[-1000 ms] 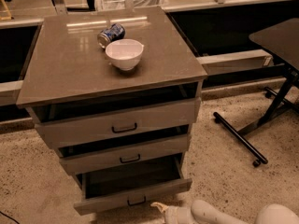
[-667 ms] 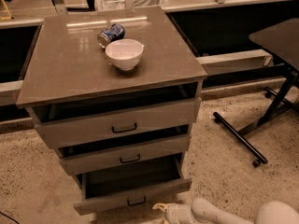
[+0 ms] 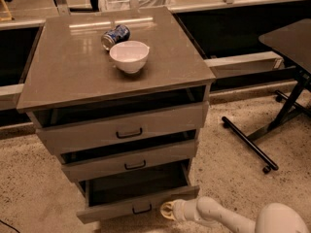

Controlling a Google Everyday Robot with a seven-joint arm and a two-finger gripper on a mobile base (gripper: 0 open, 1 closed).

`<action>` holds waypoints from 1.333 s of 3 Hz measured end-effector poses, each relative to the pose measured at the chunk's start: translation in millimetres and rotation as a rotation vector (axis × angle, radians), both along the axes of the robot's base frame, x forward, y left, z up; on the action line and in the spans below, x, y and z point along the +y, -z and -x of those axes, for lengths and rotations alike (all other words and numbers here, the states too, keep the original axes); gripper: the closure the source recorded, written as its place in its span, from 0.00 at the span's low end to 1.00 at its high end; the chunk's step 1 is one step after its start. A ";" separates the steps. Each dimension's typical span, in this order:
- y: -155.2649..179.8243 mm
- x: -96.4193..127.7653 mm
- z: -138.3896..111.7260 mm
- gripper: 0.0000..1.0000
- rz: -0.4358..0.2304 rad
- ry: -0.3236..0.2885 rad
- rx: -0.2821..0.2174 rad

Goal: Close bottom drawer

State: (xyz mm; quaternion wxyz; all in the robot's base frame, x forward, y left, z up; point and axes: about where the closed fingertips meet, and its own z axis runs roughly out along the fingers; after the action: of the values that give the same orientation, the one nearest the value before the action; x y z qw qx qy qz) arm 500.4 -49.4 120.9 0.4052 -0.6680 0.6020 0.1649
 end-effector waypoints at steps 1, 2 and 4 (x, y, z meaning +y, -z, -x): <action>1.9 1.9 -31.2 0.00 -0.018 -0.014 -0.038; 2.2 4.6 -41.0 0.00 -0.031 -0.028 -0.055; 1.6 12.5 -47.8 0.00 -0.050 -0.062 -0.070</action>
Offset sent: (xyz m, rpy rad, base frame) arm 0.0553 0.0027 -0.0008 0.0422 -0.0807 0.0395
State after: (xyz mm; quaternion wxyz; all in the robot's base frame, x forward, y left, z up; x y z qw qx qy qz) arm 548.2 -36.9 119.2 0.4373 -0.6814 0.5620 0.1691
